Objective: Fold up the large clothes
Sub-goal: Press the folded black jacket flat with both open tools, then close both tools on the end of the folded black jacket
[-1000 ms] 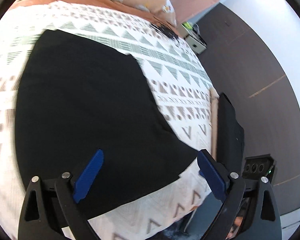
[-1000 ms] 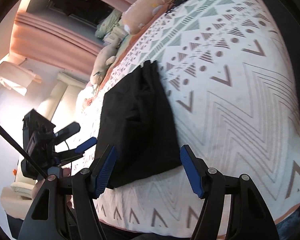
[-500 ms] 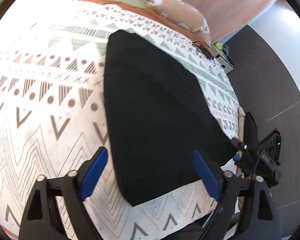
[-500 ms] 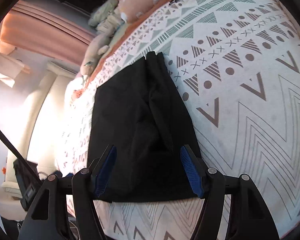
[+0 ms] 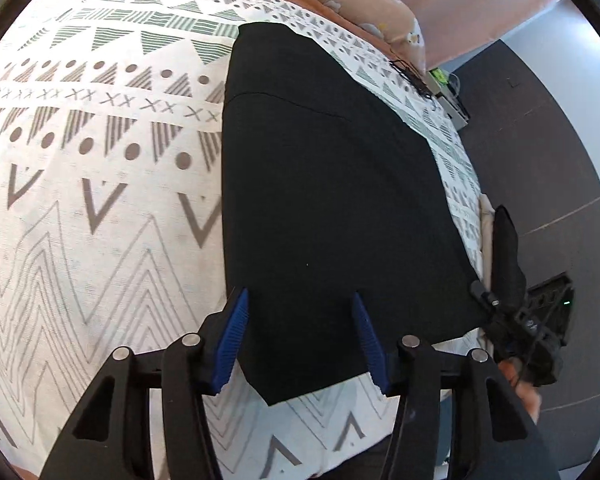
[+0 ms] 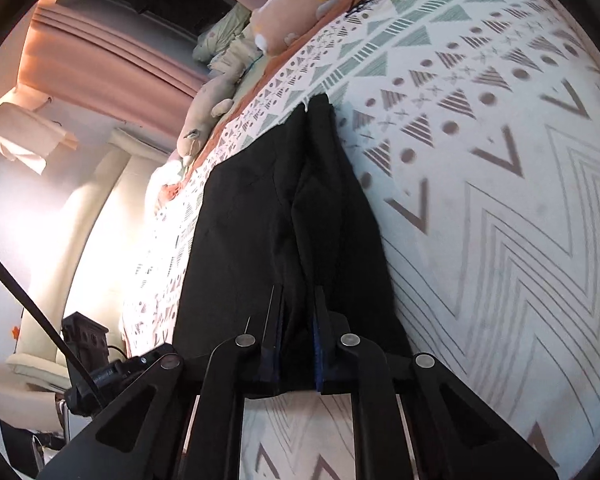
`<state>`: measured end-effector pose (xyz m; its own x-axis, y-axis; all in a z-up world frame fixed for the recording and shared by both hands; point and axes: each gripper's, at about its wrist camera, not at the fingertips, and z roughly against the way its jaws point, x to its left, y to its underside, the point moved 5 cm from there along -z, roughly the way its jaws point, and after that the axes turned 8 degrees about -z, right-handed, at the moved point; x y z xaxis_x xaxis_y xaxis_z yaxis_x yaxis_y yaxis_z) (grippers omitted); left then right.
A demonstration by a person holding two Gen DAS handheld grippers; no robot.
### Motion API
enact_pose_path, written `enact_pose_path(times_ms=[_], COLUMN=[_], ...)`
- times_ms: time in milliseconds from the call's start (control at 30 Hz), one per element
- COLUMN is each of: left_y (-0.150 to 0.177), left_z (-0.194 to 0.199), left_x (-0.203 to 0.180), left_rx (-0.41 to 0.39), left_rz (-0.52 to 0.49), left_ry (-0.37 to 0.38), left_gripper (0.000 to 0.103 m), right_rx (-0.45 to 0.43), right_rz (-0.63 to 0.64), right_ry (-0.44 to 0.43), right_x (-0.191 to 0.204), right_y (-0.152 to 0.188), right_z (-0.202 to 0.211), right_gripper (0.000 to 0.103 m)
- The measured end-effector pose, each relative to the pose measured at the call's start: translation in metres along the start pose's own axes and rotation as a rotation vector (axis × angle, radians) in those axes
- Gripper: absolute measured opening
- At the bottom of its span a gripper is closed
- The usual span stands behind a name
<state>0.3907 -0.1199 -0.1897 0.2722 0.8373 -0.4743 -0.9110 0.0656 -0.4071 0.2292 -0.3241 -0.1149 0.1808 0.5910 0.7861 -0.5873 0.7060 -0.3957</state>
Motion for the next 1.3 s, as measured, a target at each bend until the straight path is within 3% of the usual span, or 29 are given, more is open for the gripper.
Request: enact_pose_path(times_ms=[133,300,600,767,867,933,967,1067,1167,1300], left_y=[-0.001,0.000,0.000,-0.001,-0.002,-0.004,-0.005,-0.008,-0.011,-0.017], left_z=[-0.004,-0.014,-0.018,-0.001,0.011,0.020,0.024,0.031,0.036,0.042], left_x=[-0.006,-0.007,-0.008,-0.014,-0.019,-0.025,-0.027,-0.028,-0.028,-0.026], left_rx=[0.006,0.021,0.013,-0.051,-0.077,-0.090,-0.094,-0.095,-0.109,-0.128], left_rz=[-0.012,-0.025,-0.012,-0.048,-0.067,-0.093,-0.099,-0.085,-0.089,-0.085], left_ry=[0.008,-0.051,-0.093,-0.101,-0.080,-0.078,-0.071,-0.024,-0.018,-0.008], left_gripper=[0.054,0.054,0.054,0.054,0.054,0.054,0.054,0.056,0.089,0.092], right_rx=[0.006,0.030,0.028,0.032,0.014,-0.012,-0.023,-0.031,-0.041,-0.041], right_rz=[-0.046,-0.107,-0.053,-0.008,0.028,0.059,0.068,0.088,0.109,0.117], right_ry=[0.004,0.016,0.031,0.004,-0.020,-0.007,-0.003,0.021,0.054,0.051], right_x=[-0.024,-0.048,-0.046,-0.021,-0.005,0.001,0.003,0.007,0.010,0.021], right_y=[0.005,0.007,0.000,-0.005,-0.004,-0.004,-0.004,-0.006,-0.012,-0.020], right_z=[0.004,-0.007,-0.014,-0.001,0.015,0.026,0.032,0.041,0.051,0.057], right_gripper=[0.007,0.007,0.007,0.011,0.028,0.069,0.074,0.075,0.075,0.078])
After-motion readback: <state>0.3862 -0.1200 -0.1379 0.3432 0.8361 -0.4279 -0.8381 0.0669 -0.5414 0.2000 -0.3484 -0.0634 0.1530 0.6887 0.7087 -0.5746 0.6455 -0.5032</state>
